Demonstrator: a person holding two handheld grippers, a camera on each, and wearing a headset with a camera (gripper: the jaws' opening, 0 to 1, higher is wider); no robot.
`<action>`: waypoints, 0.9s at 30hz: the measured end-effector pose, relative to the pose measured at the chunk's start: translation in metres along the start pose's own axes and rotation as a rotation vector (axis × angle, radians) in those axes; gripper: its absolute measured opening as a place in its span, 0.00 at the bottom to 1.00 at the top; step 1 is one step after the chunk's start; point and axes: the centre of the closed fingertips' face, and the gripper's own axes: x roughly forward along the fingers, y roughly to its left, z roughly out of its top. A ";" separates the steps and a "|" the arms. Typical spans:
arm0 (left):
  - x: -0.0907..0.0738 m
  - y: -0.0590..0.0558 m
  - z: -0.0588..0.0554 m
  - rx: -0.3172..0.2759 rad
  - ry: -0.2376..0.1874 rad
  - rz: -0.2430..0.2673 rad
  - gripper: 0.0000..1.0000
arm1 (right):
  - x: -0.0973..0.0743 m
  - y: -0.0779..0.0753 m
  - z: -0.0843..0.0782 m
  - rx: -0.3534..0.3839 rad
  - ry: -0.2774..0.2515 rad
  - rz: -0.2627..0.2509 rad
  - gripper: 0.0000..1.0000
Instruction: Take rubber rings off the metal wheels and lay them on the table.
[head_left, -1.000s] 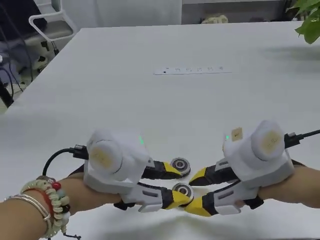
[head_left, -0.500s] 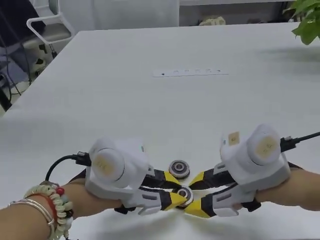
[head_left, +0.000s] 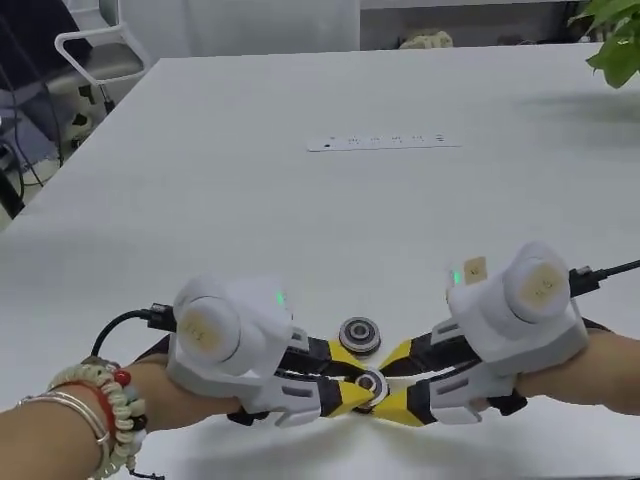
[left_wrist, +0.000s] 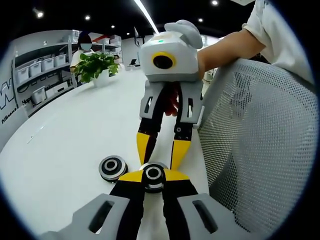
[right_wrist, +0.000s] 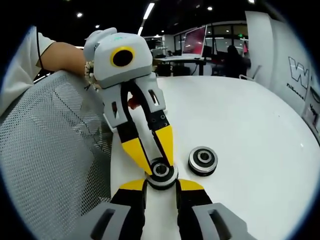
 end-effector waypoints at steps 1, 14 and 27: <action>0.000 0.000 0.000 -0.001 0.000 0.000 0.08 | 0.000 0.000 0.000 -0.003 0.000 0.003 0.20; 0.001 0.000 0.000 -0.007 -0.012 0.001 0.08 | -0.003 0.000 -0.004 -0.014 0.022 0.007 0.15; 0.001 -0.001 -0.001 -0.008 -0.019 0.002 0.08 | -0.004 -0.002 -0.008 -0.066 0.058 -0.007 0.04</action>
